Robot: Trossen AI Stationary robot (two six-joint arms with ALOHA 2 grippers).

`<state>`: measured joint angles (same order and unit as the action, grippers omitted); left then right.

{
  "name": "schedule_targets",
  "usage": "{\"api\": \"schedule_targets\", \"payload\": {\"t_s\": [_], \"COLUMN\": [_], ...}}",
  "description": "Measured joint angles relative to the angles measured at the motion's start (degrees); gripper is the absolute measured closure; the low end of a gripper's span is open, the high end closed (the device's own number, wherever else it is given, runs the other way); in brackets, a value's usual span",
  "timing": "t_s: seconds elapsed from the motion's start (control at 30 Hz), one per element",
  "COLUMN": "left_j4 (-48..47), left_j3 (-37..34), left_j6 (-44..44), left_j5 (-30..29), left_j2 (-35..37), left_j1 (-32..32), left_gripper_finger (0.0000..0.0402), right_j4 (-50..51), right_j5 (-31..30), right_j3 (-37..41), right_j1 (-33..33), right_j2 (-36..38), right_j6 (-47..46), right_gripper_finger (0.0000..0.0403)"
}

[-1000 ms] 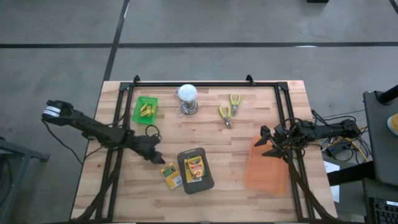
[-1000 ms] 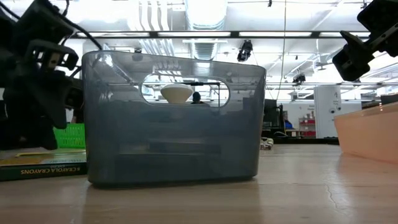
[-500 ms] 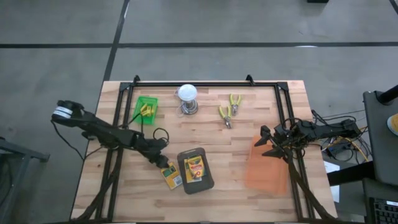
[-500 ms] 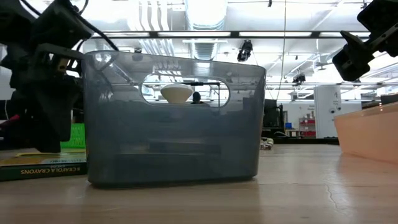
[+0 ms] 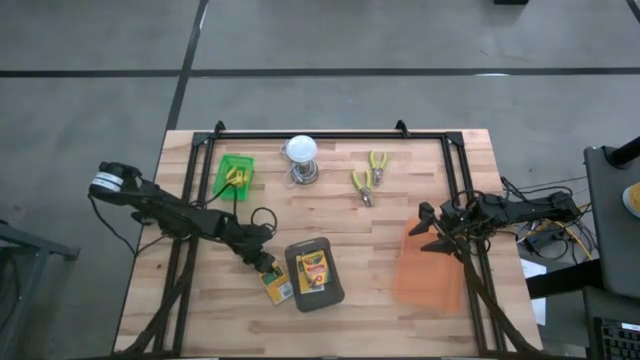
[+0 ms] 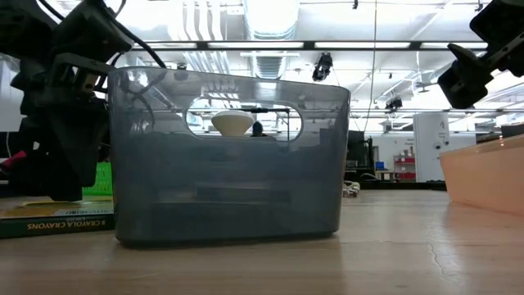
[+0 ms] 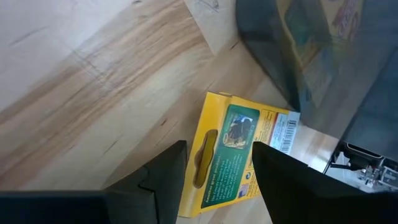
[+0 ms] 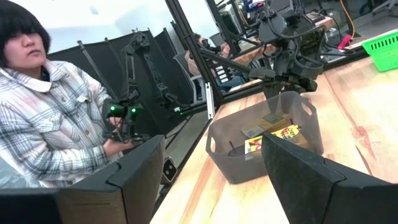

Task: Pick & Place School Supplies
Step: Put the yellow crayon box into the black bin

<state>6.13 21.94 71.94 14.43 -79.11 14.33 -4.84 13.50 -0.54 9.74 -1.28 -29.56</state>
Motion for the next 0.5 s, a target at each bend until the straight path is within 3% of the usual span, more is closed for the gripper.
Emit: {"api": "schedule_targets", "payload": {"t_s": [0.3, 0.5], "left_j4": [0.78, 0.79], "left_j3": [-0.03, -0.07], "left_j6": [-0.53, -0.39], "left_j5": [1.16, 1.27], "left_j2": [-0.13, -0.15], "left_j1": [0.04, 0.04], "left_gripper_finger": [0.0213, 0.0257], "right_j4": [0.00, 0.00], "right_j5": [0.00, 0.00], "right_j3": [0.00, 0.00], "right_j1": [0.02, 0.00], "right_j2": [0.00, 0.00], "right_j6": [0.00, 0.00], "right_gripper_finger": [0.0136, 0.0140]}}
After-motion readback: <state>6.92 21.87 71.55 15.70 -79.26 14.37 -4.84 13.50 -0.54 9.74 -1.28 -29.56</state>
